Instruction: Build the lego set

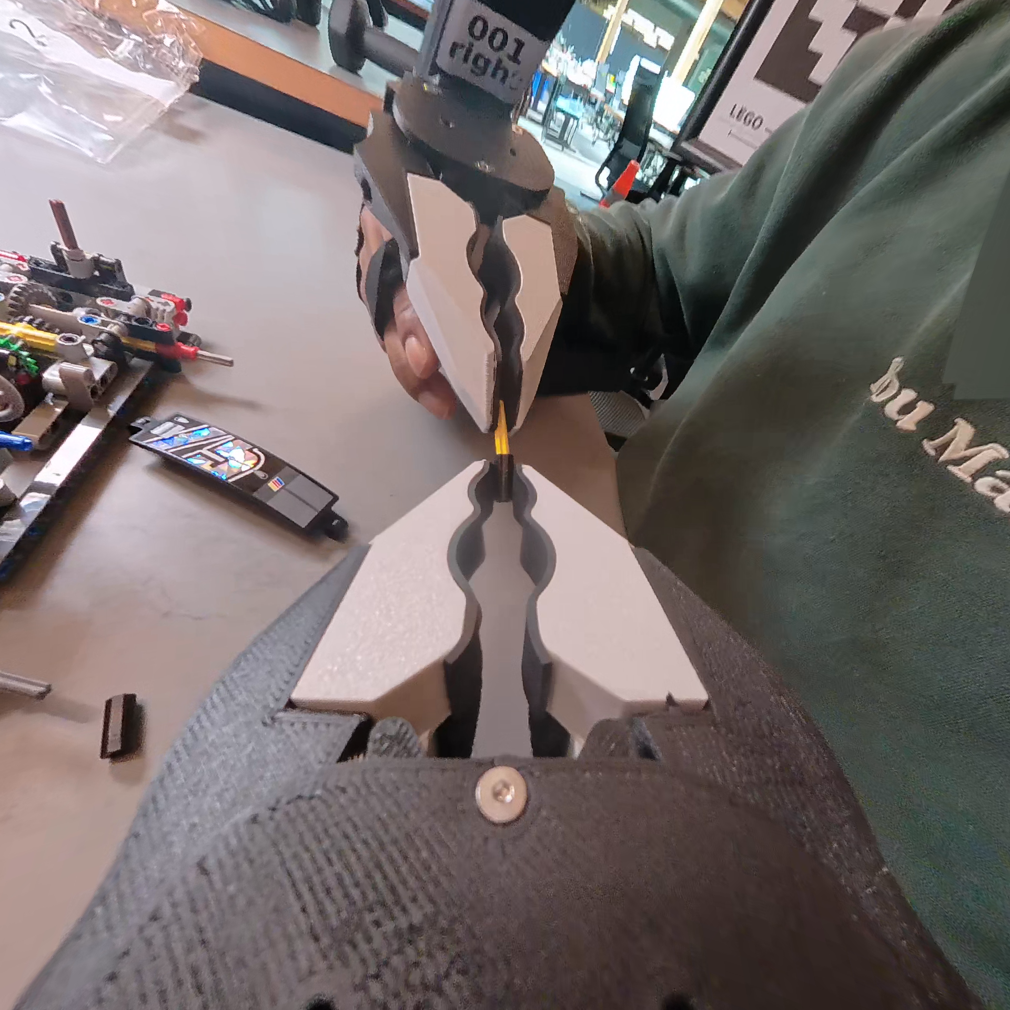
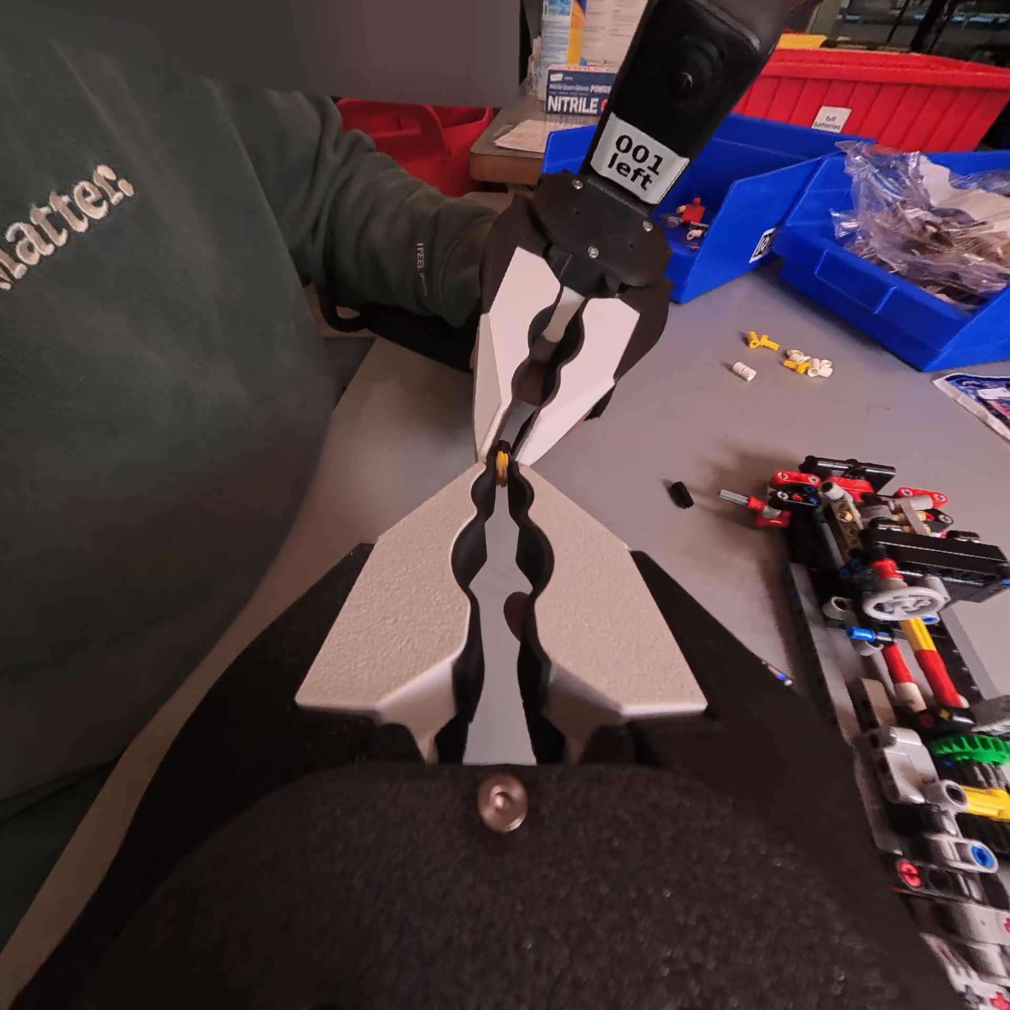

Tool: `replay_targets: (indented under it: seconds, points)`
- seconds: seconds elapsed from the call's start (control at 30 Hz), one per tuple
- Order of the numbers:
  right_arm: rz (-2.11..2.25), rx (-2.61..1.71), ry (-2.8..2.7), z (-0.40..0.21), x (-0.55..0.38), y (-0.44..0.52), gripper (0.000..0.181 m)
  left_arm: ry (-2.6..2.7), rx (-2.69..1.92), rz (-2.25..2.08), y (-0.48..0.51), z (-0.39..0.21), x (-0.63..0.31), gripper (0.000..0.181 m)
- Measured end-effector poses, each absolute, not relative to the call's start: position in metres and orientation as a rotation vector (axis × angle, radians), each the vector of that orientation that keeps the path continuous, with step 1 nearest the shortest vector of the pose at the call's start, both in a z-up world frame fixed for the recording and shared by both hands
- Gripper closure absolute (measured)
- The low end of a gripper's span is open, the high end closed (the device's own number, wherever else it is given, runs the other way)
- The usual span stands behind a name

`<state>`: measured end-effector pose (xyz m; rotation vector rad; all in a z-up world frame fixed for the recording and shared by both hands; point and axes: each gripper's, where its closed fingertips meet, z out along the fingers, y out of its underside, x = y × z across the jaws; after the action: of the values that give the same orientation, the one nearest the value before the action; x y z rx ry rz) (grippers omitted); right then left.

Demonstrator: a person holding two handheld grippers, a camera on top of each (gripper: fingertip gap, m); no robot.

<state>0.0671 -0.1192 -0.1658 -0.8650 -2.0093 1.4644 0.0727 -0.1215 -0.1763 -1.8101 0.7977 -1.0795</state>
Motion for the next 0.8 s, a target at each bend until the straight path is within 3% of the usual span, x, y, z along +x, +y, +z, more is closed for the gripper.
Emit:
replay_targets:
  seconds: [0.8]
  points:
    - [1.468,-0.911,-2.013,-0.181,0.059,-0.123,0.179,0.844,-1.857,-1.044,-0.122,-0.188,0.065,0.177]
